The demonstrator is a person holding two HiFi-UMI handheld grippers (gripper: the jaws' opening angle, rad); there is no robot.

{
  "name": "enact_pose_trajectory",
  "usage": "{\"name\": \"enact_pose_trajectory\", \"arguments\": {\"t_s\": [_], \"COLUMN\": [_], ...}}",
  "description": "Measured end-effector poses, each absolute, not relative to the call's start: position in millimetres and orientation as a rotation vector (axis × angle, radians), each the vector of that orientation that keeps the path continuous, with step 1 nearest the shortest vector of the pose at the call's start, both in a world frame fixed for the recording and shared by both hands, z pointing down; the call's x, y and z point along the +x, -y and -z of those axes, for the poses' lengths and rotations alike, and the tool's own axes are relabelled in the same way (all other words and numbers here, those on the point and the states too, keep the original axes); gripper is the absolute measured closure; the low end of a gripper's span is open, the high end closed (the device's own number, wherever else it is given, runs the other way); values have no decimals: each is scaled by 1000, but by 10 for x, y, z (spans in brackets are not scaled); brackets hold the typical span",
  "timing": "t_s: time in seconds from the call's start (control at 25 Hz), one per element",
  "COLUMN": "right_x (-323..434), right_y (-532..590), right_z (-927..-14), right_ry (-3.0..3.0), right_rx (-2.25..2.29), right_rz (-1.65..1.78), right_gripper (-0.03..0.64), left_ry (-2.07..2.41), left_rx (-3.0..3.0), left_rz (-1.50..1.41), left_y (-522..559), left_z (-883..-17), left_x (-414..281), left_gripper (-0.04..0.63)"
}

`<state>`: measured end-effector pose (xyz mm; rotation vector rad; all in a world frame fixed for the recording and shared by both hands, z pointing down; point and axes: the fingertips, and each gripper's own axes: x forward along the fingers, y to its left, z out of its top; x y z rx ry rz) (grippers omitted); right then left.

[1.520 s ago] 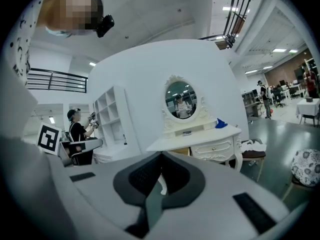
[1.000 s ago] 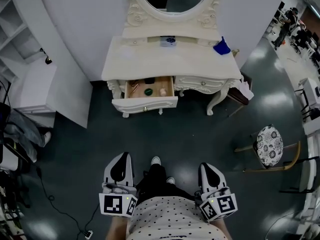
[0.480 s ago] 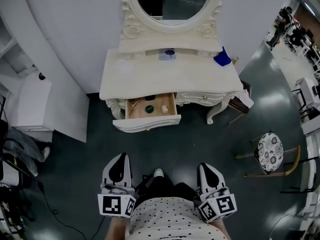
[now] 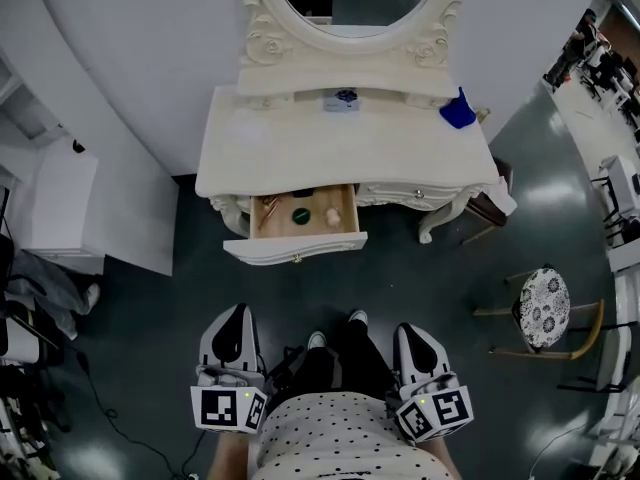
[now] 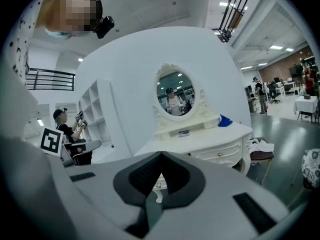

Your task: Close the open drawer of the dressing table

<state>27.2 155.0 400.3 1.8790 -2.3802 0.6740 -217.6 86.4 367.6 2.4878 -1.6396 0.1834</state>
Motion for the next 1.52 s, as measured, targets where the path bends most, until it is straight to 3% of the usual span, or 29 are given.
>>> {"name": "enact_pose_trajectory", "arguments": {"t_s": [0.96, 1.52], "right_x": [1492, 1664], "right_y": [125, 222], "right_z": [-3985, -4102], "right_ry": [2510, 2442], "right_rx": [1679, 1697], "right_rz": [-582, -608], "right_gripper": [609, 609], "left_ry": [1934, 1675], "left_rx": [2288, 2149], "left_rz": [-165, -522], "left_y": [386, 402], "left_z": [-3792, -5256], "left_x": [-1386, -1503], "left_gripper": [584, 584]}}
